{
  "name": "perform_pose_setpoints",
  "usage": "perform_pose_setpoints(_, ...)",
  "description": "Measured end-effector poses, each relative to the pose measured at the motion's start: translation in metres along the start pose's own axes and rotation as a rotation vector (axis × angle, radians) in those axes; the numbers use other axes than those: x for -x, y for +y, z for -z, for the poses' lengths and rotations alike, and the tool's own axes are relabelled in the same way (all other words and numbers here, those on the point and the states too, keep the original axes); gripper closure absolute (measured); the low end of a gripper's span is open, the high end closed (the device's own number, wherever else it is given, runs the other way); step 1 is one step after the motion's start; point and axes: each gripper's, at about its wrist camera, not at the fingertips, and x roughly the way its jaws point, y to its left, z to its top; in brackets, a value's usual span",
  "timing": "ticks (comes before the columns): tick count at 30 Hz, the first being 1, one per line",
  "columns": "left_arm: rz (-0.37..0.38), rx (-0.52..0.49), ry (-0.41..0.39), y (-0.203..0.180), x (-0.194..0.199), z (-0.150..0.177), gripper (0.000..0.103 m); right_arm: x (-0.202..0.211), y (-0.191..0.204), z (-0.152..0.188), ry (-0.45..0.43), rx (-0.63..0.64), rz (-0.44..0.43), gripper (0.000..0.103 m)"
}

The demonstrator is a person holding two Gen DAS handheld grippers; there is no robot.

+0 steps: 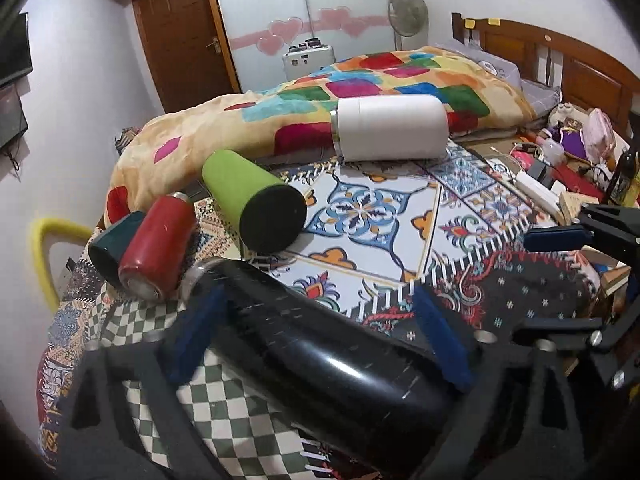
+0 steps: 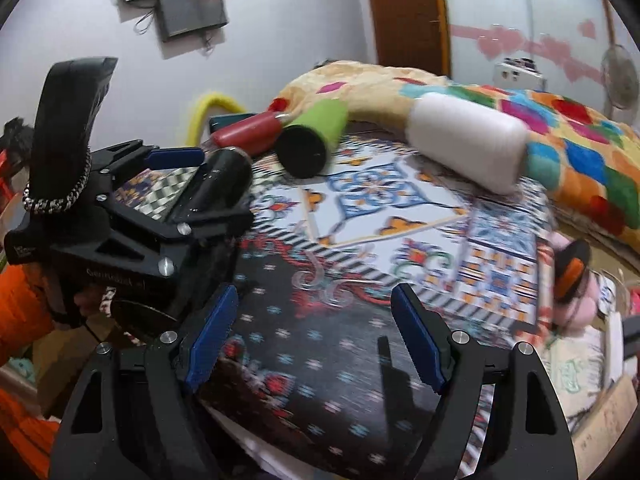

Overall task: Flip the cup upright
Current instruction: 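Lift the black thermos with the right gripper, tilting its cap end up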

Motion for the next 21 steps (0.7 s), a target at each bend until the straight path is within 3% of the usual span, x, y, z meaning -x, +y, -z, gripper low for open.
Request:
perform_pose_setpoints(2,-0.021,0.066,0.005,0.012,0.005,-0.005,0.015,0.009,-0.006,0.001,-0.020,-0.009,0.026,0.026)
perform_pose_setpoints(5,-0.107,0.126,0.021,0.027,0.011,-0.001,0.000,0.016,-0.011,-0.001,-0.041,-0.018,0.023,0.026)
perform_pose_setpoints(9,-0.077,0.178,0.028,0.035,0.014,0.004,0.000,0.009,-0.007,-0.002,-0.049,-0.020,-0.001,0.026)
perform_pose_setpoints(13,0.037,0.210,0.102,0.031,0.000,-0.001,0.000,-0.001,-0.004,0.000,-0.037,-0.034,-0.039,0.026)
perform_pose_setpoints(16,0.080,0.227,0.158,0.024,-0.014,0.001,0.000,-0.002,0.000,0.004,-0.032,-0.023,-0.054,0.026)
perform_pose_setpoints(21,0.066,0.286,0.187,0.030,-0.022,0.012,0.000,0.001,0.000,0.007,-0.039,-0.002,-0.035,0.026)
